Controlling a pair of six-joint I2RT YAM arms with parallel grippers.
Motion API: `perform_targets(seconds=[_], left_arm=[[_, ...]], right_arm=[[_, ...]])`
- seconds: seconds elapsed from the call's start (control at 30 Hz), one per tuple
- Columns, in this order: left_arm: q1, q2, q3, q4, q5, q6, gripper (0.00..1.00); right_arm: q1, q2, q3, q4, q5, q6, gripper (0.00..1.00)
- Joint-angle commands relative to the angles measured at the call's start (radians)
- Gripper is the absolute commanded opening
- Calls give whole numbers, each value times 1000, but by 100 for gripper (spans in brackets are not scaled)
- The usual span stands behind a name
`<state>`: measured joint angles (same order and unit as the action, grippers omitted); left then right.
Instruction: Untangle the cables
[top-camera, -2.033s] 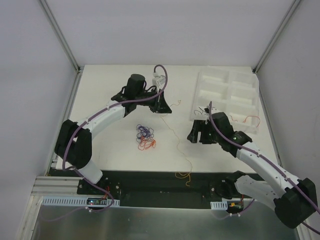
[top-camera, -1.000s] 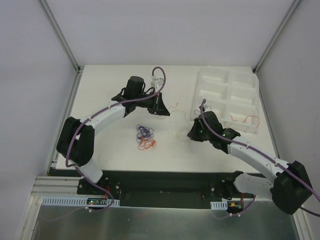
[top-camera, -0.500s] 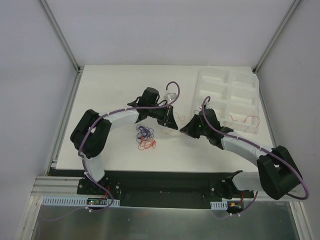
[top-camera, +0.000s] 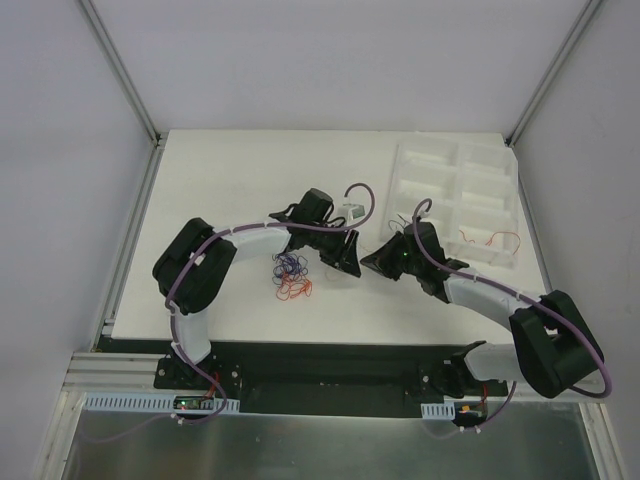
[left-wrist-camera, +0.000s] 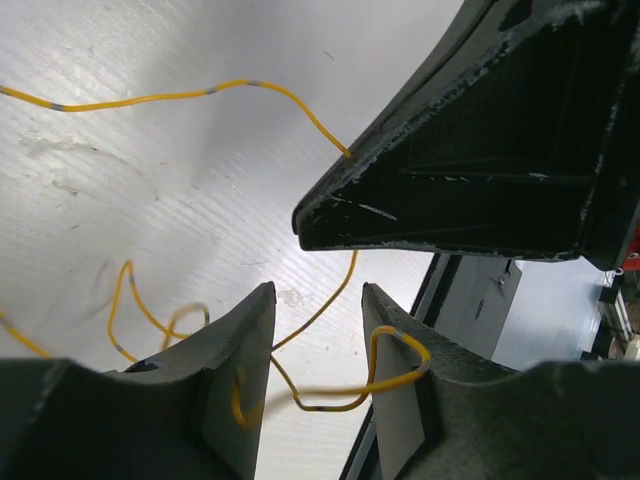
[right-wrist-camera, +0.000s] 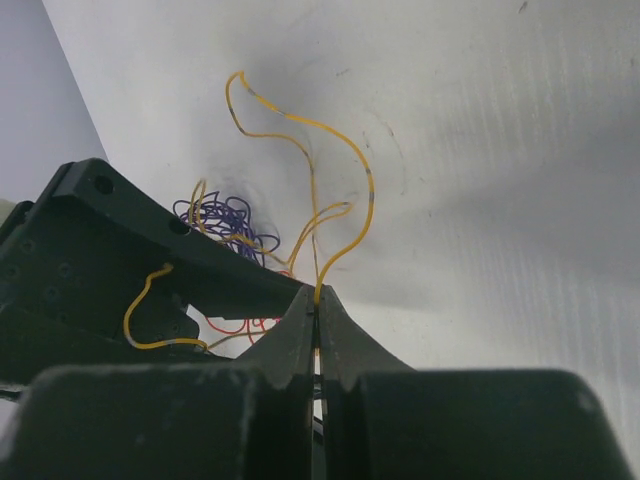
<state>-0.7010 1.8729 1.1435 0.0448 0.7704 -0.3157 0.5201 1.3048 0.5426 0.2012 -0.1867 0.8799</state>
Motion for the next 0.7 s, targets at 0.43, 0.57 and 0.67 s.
perform_targets(seconds=[0.43,0.57,0.67], left_arm=[[-2,-24,64,-40,6,33,0],[17,-49,76,-40,27,-75,0],[47,-64,76,-30,33,-222,0]], right_arm=[[-12,-56,-44,109,-77,-70,25],[3,-205,-47,-32,-33,-298,61],[64,-332,-36,-121,74,-441,72]])
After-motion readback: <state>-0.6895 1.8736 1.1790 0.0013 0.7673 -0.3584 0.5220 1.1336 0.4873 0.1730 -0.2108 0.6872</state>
